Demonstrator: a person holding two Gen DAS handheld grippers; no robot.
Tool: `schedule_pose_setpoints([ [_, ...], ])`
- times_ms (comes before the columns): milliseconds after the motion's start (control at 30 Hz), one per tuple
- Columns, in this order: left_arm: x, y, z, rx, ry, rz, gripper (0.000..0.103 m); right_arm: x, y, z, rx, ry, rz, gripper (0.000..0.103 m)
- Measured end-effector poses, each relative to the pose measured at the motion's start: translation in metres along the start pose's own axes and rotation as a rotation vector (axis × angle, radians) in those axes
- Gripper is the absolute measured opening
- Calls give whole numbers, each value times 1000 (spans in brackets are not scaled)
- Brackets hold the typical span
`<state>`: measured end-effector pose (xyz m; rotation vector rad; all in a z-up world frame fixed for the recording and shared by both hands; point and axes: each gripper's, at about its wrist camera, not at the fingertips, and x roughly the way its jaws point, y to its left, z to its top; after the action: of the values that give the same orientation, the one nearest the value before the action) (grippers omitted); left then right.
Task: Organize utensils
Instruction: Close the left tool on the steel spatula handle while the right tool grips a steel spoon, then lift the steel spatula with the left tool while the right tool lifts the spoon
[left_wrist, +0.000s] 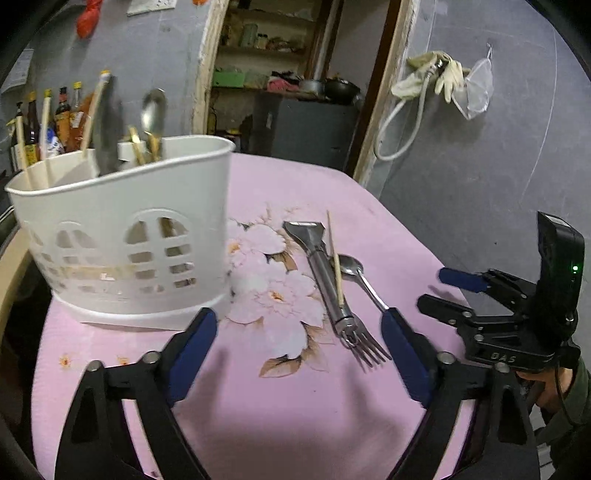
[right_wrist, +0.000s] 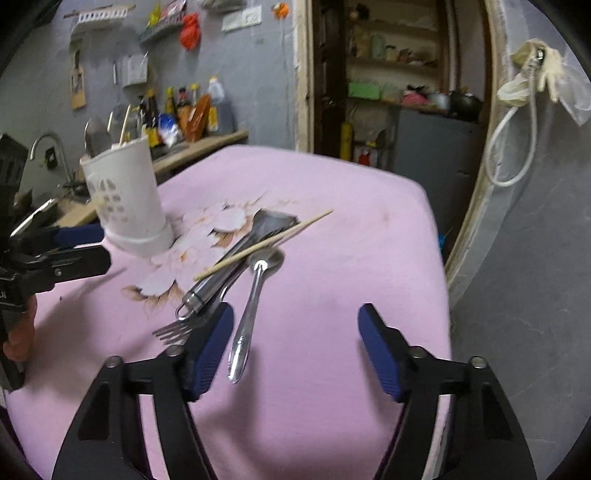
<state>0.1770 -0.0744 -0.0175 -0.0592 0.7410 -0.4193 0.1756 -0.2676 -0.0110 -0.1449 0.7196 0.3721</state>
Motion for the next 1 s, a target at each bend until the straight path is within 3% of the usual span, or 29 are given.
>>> schedule_pose_setpoints([
  [100, 14, -3, 3, 3, 45, -26, 61, 9, 3, 1, -13, 45, 34, 42],
  [333, 41, -6, 9, -8, 142, -85, 41, 21, 15, 2, -64, 104, 84, 36],
  [567, 63, -4, 14, -41, 220, -112, 38, 29, 24, -1, -111, 145, 76, 33],
  [733, 74, -7, 19, -40, 250, -105, 33, 32, 25, -1, -142, 146, -7, 9],
  [900, 81, -10, 20, -39, 265, -94, 18, 31, 16, 0, -105, 137, -4, 8],
  [1000, 79, -7, 17, -51, 259, -87, 17, 31, 19, 0, -120, 131, -30, 8],
])
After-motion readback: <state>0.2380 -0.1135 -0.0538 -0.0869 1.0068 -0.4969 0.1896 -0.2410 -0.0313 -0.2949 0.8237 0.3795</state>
